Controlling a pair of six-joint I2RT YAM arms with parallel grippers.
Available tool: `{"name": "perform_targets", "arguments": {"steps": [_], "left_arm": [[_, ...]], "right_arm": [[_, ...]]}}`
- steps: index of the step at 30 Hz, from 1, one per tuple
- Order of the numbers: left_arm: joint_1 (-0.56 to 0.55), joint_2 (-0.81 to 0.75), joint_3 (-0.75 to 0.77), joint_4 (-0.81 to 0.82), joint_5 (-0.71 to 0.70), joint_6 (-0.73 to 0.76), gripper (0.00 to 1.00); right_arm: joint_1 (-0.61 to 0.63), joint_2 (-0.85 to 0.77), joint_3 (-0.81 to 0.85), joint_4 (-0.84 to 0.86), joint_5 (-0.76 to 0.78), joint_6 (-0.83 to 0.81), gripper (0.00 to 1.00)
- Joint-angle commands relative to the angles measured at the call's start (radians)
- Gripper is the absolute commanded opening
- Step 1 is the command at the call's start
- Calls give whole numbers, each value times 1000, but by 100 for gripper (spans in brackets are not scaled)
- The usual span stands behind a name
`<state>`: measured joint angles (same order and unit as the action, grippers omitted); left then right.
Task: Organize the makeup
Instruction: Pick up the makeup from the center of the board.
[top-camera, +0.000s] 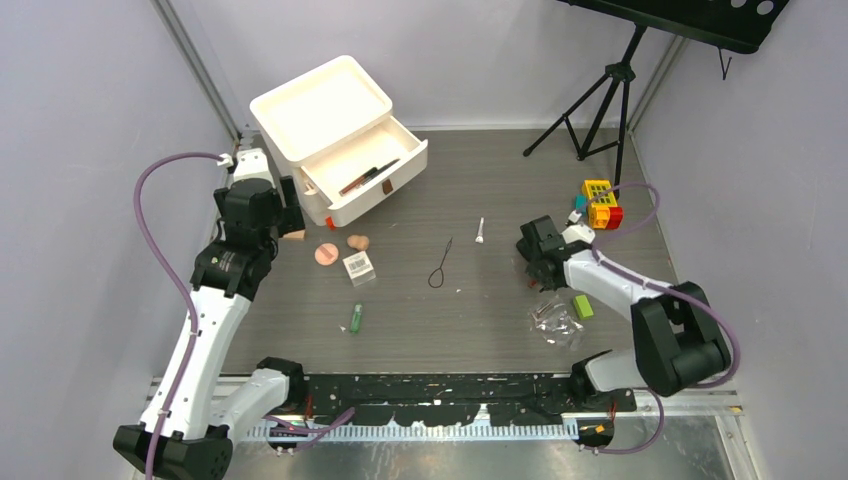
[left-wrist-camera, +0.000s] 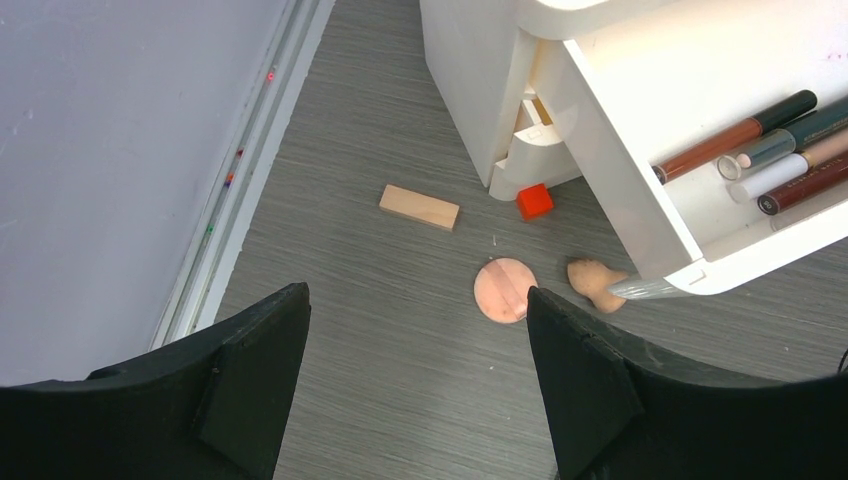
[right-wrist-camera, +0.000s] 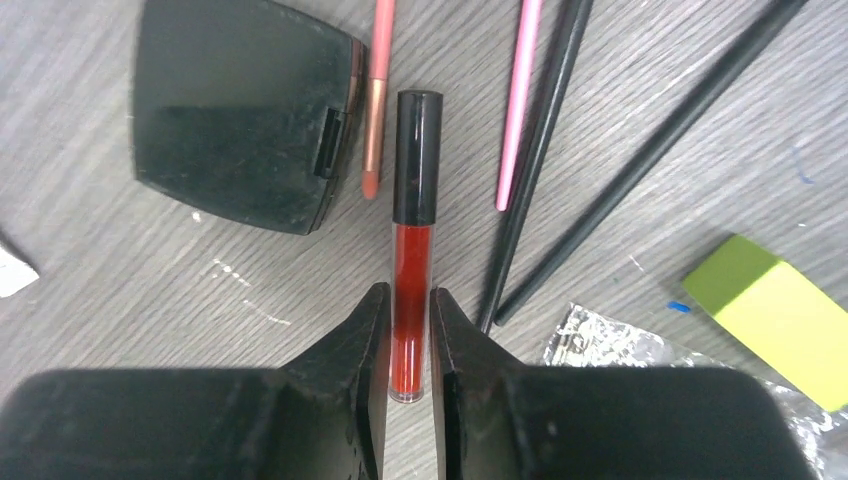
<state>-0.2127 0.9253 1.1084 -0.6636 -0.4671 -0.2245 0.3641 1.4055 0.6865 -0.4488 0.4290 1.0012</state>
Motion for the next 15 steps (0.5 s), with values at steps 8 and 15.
{"name": "perform_targets", "arguments": {"steps": [8, 15], "left_arm": [[7, -2, 3, 23, 3, -1, 81], [7, -1, 2, 24, 7, -4, 81]], "right_arm": [[1, -286, 198, -66, 109, -32, 6], [173, -91, 530, 18, 47, -75, 1]]}}
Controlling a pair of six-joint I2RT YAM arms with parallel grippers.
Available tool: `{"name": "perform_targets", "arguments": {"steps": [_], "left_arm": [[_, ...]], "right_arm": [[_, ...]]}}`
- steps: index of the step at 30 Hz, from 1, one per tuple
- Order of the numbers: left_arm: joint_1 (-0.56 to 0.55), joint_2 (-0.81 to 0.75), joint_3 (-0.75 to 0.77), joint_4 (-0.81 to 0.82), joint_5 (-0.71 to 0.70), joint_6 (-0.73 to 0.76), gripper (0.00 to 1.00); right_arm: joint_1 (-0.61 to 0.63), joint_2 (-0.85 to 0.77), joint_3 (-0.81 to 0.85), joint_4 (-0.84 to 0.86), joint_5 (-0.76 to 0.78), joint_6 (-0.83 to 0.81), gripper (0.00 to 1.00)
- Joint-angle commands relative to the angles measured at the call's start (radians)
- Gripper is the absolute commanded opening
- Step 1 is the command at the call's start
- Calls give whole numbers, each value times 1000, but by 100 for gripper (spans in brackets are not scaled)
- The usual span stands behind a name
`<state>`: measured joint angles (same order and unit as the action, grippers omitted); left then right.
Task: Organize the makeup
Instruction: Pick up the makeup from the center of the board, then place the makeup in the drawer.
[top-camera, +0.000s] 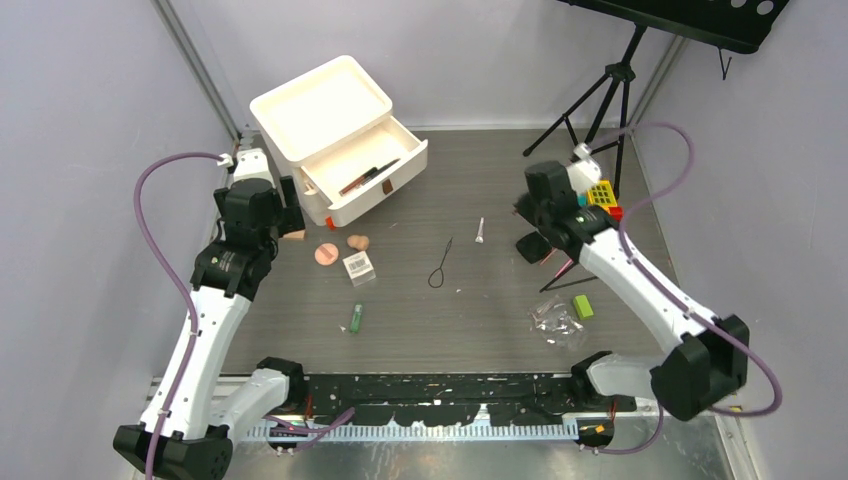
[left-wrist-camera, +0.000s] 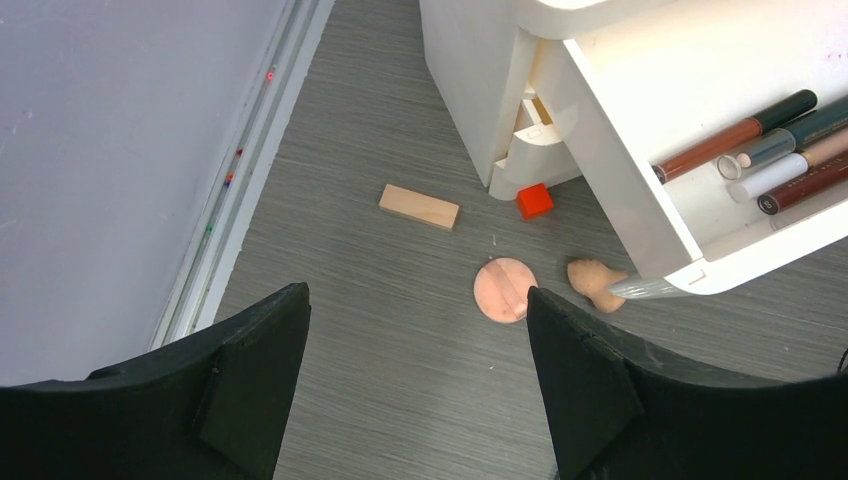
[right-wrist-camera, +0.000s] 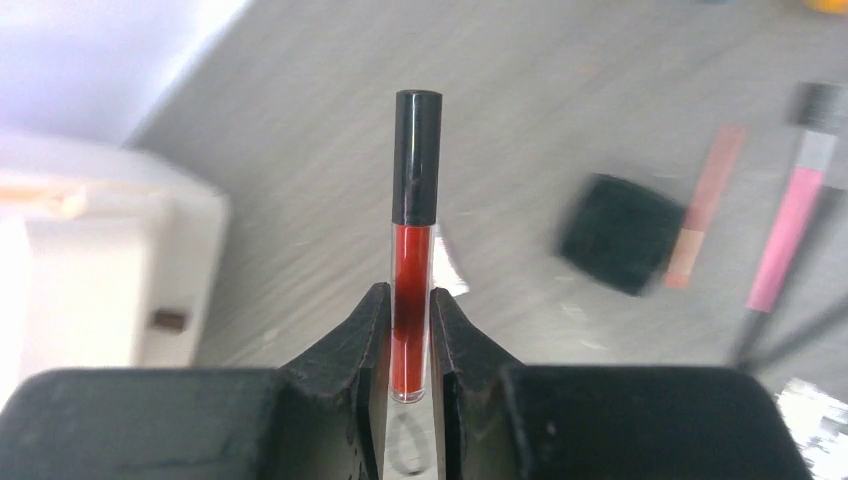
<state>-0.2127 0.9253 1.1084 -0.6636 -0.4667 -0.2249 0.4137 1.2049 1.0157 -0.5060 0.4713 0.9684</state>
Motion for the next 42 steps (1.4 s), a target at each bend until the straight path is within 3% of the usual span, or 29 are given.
{"name": "perform_targets", "arguments": {"steps": [1, 10, 24, 28, 35, 42], "left_arm": [[8, -3, 2, 25, 5, -3, 81], [8, -9, 0, 24, 2, -5, 81], [9, -14, -1, 24, 11, -5, 81], [9, -14, -1, 24, 12, -5, 81], [8, -10, -1, 25, 19, -5, 81], [8, -10, -1, 24, 17, -3, 81]], "right_arm": [[164, 143, 245, 98, 19, -54, 1], [296, 486, 605, 261, -102, 31, 1], [381, 768, 862, 404, -149, 164, 3], [387, 822, 931, 376, -148, 174, 10], [391, 864, 977, 341, -159, 176, 31], [391, 863, 979, 344, -157, 158, 36]]}}
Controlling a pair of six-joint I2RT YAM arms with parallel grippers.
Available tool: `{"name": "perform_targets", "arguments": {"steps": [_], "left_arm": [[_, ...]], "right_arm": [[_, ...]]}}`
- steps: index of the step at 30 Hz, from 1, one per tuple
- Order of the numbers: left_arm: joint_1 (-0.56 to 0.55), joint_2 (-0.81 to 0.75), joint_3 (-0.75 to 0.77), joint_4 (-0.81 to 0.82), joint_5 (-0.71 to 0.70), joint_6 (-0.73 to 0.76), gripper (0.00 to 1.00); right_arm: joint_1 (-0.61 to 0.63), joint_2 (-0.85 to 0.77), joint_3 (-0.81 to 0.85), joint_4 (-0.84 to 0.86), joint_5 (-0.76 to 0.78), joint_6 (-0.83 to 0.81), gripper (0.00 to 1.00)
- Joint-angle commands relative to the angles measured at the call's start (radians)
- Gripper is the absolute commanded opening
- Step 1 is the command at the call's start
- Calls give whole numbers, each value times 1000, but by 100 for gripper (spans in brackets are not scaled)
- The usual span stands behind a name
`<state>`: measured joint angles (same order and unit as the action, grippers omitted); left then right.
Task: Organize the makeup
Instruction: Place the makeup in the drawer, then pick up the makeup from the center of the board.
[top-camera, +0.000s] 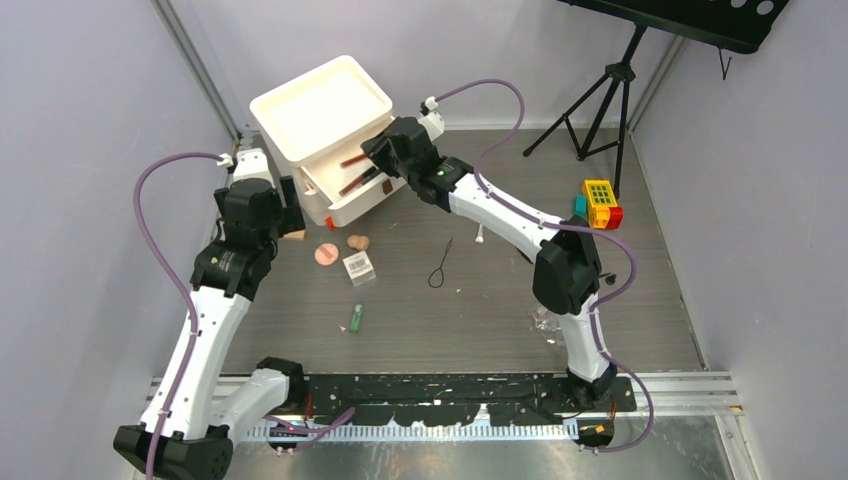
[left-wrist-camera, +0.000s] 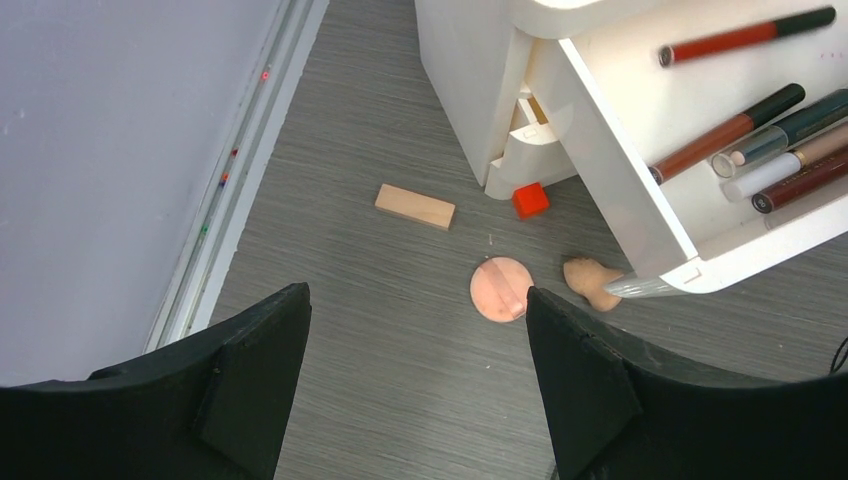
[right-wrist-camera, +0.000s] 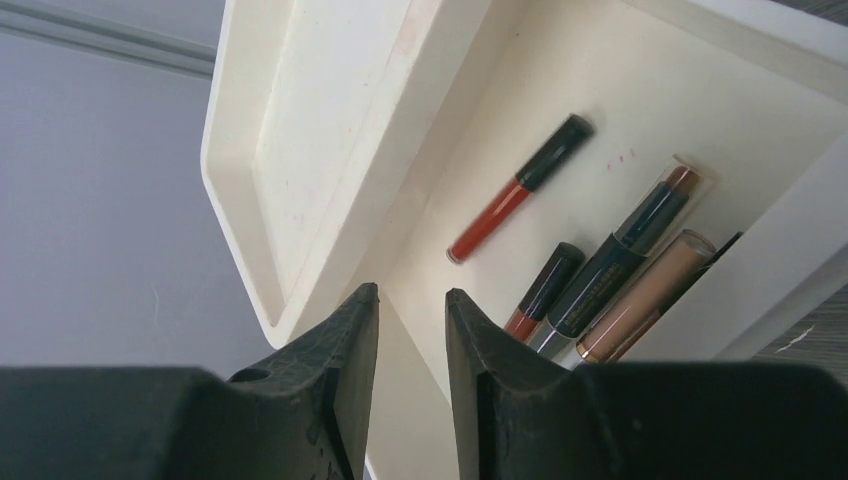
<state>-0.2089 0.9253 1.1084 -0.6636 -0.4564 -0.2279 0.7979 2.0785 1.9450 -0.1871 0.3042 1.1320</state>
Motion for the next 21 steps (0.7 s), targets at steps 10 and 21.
{"name": "perform_targets", "arguments": {"steps": [10, 21], "left_arm": [[5, -9, 1, 24, 7, -1, 81], [5, -11, 4, 18, 10, -2, 81]], "right_arm": [[-18, -205, -8, -66, 47, -270, 36], [-414, -707, -593, -296, 81, -350, 36]]}}
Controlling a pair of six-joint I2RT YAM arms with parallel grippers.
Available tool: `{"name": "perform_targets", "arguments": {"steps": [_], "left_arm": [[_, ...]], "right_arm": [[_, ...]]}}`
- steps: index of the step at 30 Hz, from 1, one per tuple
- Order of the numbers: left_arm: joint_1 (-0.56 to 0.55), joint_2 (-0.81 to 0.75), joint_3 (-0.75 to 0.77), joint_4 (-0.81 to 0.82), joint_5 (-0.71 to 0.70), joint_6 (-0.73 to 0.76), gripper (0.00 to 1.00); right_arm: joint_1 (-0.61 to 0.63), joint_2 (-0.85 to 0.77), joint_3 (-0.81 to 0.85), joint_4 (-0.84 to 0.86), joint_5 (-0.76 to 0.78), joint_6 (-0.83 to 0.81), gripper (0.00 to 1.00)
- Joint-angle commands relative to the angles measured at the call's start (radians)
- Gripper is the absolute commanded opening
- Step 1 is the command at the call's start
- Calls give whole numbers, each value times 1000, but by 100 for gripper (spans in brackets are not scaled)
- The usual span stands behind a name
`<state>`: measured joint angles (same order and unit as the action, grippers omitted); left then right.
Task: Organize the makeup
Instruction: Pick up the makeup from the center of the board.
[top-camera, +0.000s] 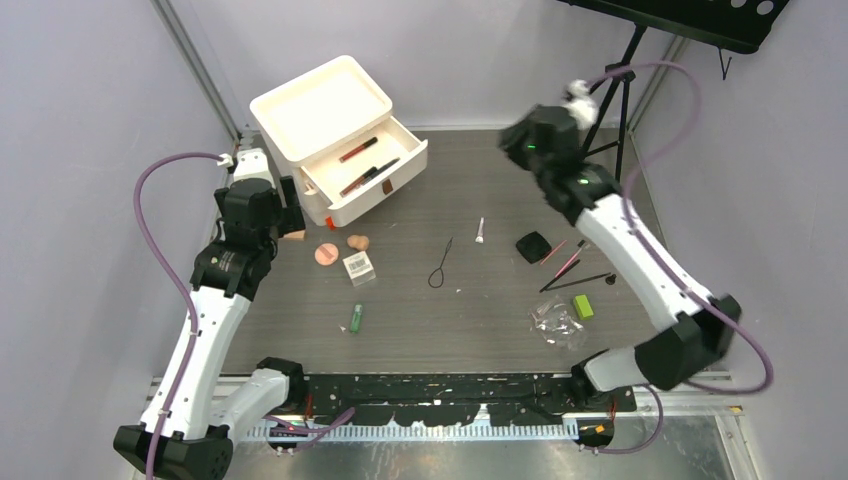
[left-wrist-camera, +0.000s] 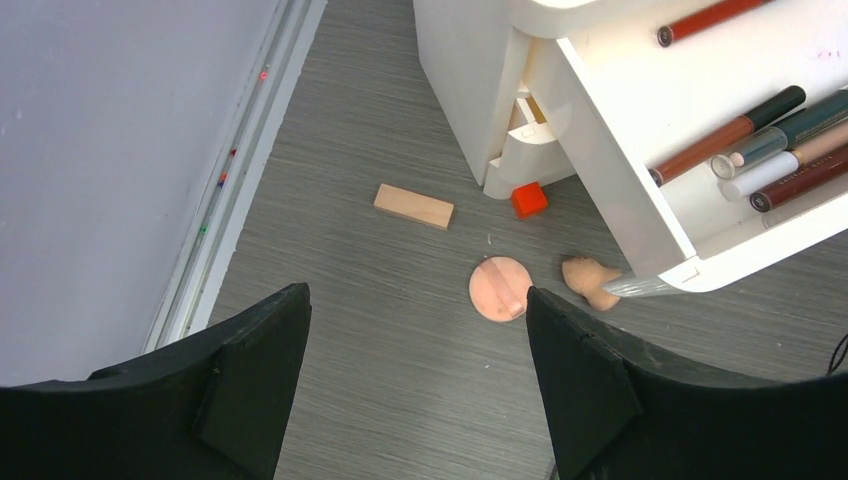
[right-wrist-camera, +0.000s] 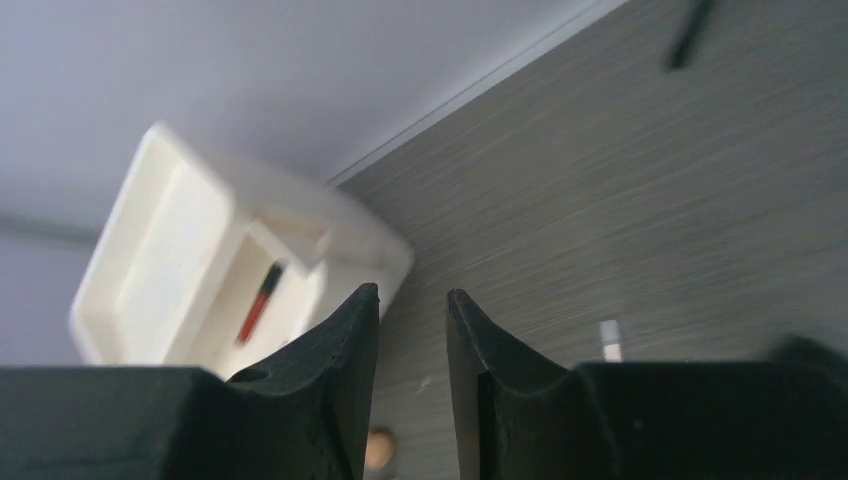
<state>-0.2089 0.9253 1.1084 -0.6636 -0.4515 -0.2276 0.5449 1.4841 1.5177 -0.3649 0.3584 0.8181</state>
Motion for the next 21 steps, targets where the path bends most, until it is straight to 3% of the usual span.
{"name": "perform_targets", "arguments": {"steps": [1, 7, 11, 14, 21], "left_arm": [[4, -11, 4, 18, 7, -2, 81], [4, -5, 6, 17, 14, -3, 81], [3, 1, 9, 14, 13, -4, 81], [4, 9, 13, 9, 21, -4, 80], [4, 46, 26, -5, 37, -6, 80]], "right_arm": [[-195, -133, -205, -138, 37, -51, 36], [-357, -158, -382, -228, 0, -79, 37], [-404, -112, -451, -218, -69, -50, 47], [-409, -48, -453, -215, -86, -50, 56], [-417, 98, -342, -238, -95, -102, 66]]}}
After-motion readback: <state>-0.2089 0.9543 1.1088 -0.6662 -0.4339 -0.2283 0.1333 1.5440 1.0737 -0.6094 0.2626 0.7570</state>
